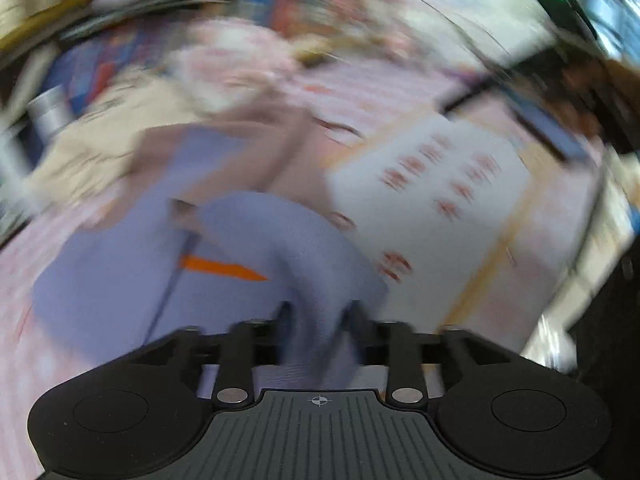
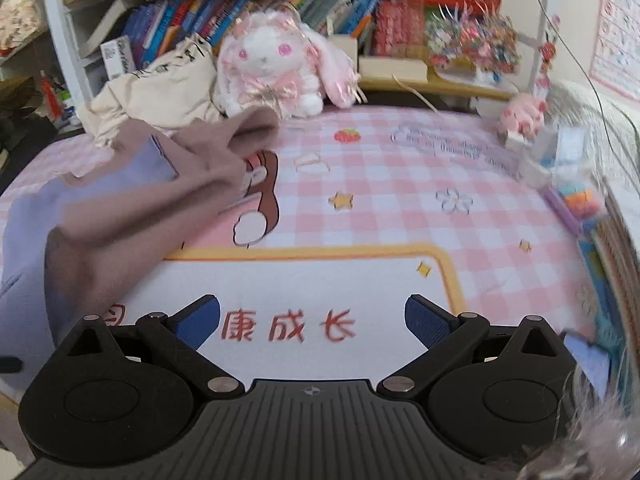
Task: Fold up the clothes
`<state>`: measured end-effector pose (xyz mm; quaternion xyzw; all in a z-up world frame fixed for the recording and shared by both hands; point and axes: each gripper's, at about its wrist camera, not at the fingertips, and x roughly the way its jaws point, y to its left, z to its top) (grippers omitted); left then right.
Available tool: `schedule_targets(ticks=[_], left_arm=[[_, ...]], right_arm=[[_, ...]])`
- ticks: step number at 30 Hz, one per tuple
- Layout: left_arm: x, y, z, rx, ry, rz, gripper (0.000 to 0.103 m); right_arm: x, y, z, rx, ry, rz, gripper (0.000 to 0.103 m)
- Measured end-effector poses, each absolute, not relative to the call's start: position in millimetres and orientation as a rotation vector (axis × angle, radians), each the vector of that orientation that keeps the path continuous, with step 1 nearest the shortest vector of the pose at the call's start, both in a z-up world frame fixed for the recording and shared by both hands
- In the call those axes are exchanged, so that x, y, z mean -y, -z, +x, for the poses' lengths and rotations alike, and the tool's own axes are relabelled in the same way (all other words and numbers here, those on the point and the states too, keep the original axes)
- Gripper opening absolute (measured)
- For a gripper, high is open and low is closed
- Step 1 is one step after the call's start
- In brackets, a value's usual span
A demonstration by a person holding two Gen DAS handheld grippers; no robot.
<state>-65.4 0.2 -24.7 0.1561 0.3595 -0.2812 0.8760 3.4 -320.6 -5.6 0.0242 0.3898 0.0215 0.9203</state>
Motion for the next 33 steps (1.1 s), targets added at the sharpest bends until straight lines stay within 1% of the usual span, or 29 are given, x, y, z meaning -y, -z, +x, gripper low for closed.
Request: schedule_targets(ticks=[1, 2, 5, 8, 13, 16, 18, 19, 20, 21, 22, 23, 24, 25, 26, 27, 28, 30, 32, 33], left_arm=[[-6, 20, -72, -0.725, 0.548, 0.266, 0.064], [-11, 16, -77, -0.700, 0.512, 0.209, 0.068], [-24, 4, -73, -0.673, 0.412, 0.103, 0.069], [-30, -8, -61, -0.664, 0.290, 0.094, 0.069], [-31, 3, -17, -0.706, 0.190, 0.262, 0.069], [-23, 18, 7, -0.739, 0.200, 0.381, 0.069], [-18, 30, 19, -0.747, 0.211, 0.479, 0.069], [-16, 35, 25, -0.748, 0.217, 0.523, 0.069], [-17, 39, 29, -0.745, 0.223, 0.553, 0.068], [-19, 41, 31, -0.745, 0.230, 0.571, 0.068], [-21, 43, 34, -0.744, 0.237, 0.589, 0.068], [-23, 46, 36, -0.746, 0.246, 0.603, 0.067], [-25, 48, 39, -0.754, 0.259, 0.611, 0.067], [-27, 51, 42, -0.759, 0.270, 0.618, 0.061], [-29, 54, 45, -0.761, 0.277, 0.623, 0.055], [-31, 56, 48, -0.764, 0.284, 0.627, 0.049], [-33, 58, 52, -0.766, 0.287, 0.624, 0.038], [-38, 57, 57, -0.762, 0.282, 0.584, 0.026], [-40, 56, 59, -0.751, 0.286, 0.565, 0.025], [-39, 57, 58, -0.747, 0.299, 0.569, 0.024]], right_arm=[[322, 2, 6, -0.794, -0.050, 0.048, 0.101], [324, -2, 8, -0.786, -0.056, 0.047, 0.101], [319, -18, 17, -0.760, -0.118, 0.048, 0.101], [303, -28, 29, -0.765, -0.227, 0.054, 0.101], [249, -25, 47, -0.830, -0.394, 0.055, 0.101], [200, -19, 58, -0.862, -0.499, 0.044, 0.094], [166, -15, 67, -0.888, -0.536, 0.012, 0.082], [149, -13, 72, -0.902, -0.555, -0.005, 0.079], [133, -9, 79, -0.925, -0.565, -0.022, 0.073], [118, -4, 85, -0.951, -0.573, -0.040, 0.064], [104, 2, 92, -0.979, -0.564, -0.059, 0.059], [95, 10, 99, -1.001, -0.535, -0.075, 0.047], [87, 17, 105, -1.021, -0.502, -0.090, 0.026], [86, 22, 108, -1.035, -0.484, -0.082, 0.012], [86, 27, 109, -1.047, -0.470, -0.068, 0.006], [96, 23, 104, -1.024, -0.423, -0.018, 0.005], [108, 18, 97, -0.992, -0.367, 0.041, 0.005], [146, -3, 62, -0.892, -0.226, 0.160, 0.004], [186, -18, 16, -0.873, -0.100, 0.250, 0.004], [203, -17, -5, -0.927, -0.064, 0.309, 0.005]])
